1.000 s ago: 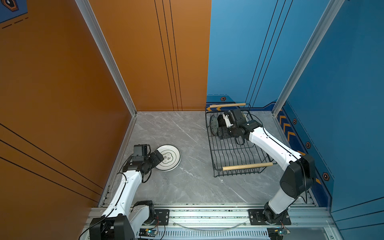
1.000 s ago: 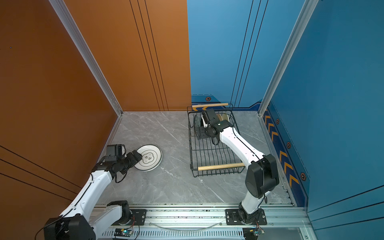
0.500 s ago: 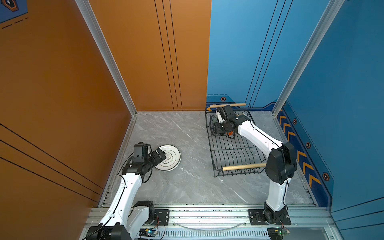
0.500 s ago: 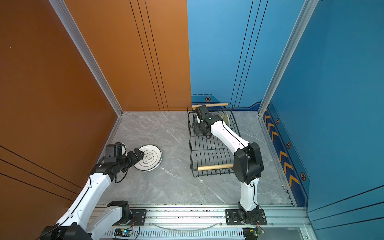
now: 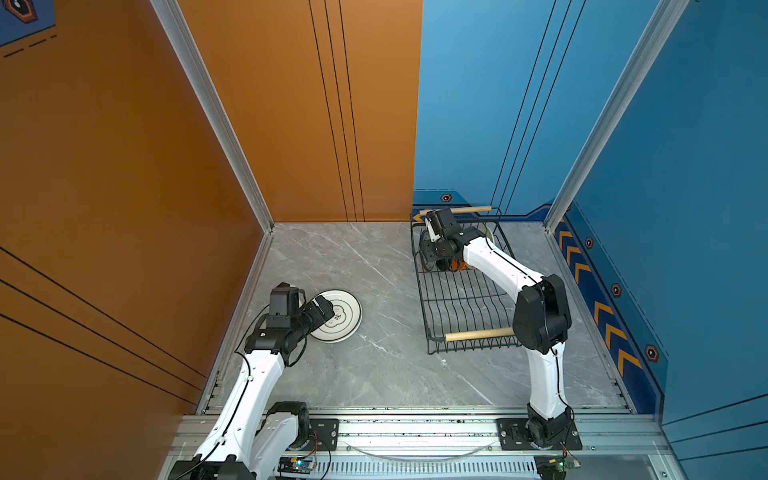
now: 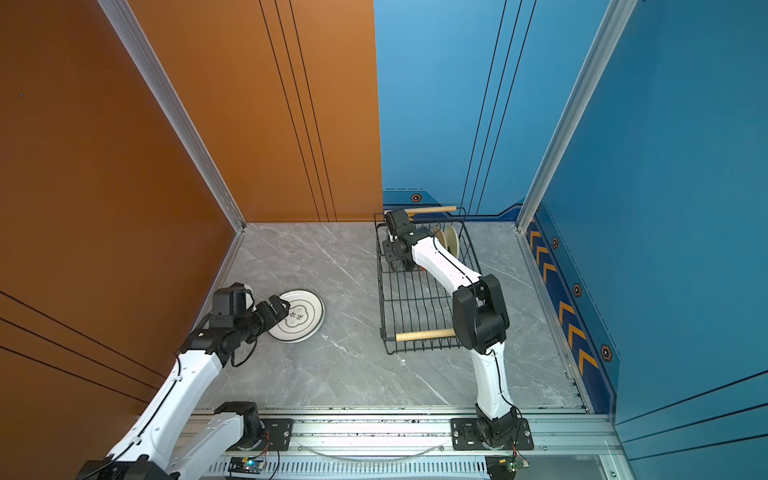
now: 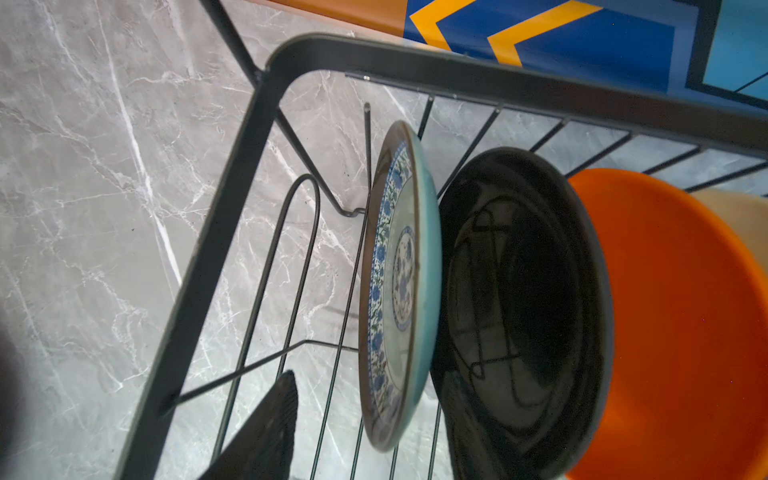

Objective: Unload the plates from the dish rack
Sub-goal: 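Lower the right gripper into the rack toward the blue-and-white floral plate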

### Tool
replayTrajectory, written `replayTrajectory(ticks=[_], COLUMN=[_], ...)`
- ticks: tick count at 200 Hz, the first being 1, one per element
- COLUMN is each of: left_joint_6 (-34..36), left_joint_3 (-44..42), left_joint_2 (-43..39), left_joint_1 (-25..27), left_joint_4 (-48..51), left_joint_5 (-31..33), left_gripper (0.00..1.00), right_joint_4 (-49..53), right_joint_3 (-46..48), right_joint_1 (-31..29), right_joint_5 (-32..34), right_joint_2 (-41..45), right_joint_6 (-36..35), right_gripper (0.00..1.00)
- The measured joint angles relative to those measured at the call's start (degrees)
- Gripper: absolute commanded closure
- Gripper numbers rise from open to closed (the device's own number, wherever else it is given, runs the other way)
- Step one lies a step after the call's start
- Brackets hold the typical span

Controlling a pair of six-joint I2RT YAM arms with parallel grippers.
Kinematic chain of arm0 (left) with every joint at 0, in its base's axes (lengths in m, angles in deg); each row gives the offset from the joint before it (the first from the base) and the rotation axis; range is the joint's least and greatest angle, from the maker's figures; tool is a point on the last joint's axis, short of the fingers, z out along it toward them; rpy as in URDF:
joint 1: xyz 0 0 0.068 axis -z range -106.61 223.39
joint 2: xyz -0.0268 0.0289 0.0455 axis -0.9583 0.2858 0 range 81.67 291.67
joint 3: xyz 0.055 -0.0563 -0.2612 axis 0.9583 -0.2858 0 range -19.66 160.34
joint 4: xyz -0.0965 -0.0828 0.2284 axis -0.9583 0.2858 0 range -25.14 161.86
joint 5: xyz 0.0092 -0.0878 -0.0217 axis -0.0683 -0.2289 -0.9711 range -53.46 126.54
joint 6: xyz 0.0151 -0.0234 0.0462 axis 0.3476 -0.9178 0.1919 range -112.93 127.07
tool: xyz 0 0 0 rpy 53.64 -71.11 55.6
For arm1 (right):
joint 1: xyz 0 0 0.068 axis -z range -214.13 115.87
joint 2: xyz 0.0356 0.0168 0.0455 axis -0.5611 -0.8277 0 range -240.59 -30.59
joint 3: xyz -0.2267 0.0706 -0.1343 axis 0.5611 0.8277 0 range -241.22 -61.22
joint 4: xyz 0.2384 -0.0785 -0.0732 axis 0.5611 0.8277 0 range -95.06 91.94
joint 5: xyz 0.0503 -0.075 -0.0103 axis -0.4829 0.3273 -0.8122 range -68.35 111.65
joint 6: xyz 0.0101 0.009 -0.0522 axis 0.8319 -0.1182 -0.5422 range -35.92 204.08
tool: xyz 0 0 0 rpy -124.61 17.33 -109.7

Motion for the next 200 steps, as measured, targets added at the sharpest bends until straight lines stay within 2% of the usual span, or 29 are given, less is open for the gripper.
replayTrajectory(ticks=[69,155,200], left_joint_6=[-1.33,-1.40,-0.87], left_joint_3=[1.36,1.97,4.96], left_joint_2=[0.31,-0.33,4.28], left_joint_1=[4.74,5.84,7.56], left_joint_4=[-0.15,-0.22,-0.61], left_joint_5=[5.33,10.75,11.30], left_gripper=[0.02,0.02,0.02], right_joint_4=[-1.46,-6.47,-7.93], right_joint_3=[-0.94,-0.94,0.28], right_joint_1=[0.66,1.03,1.09], right_joint_5=[0.85,0.87,2.89], right_joint_2=[-3.32,-5.22,-5.07], right_joint_6=[-1.49,-3.98,-3.56], right_gripper=[0.52,0.71,0.79])
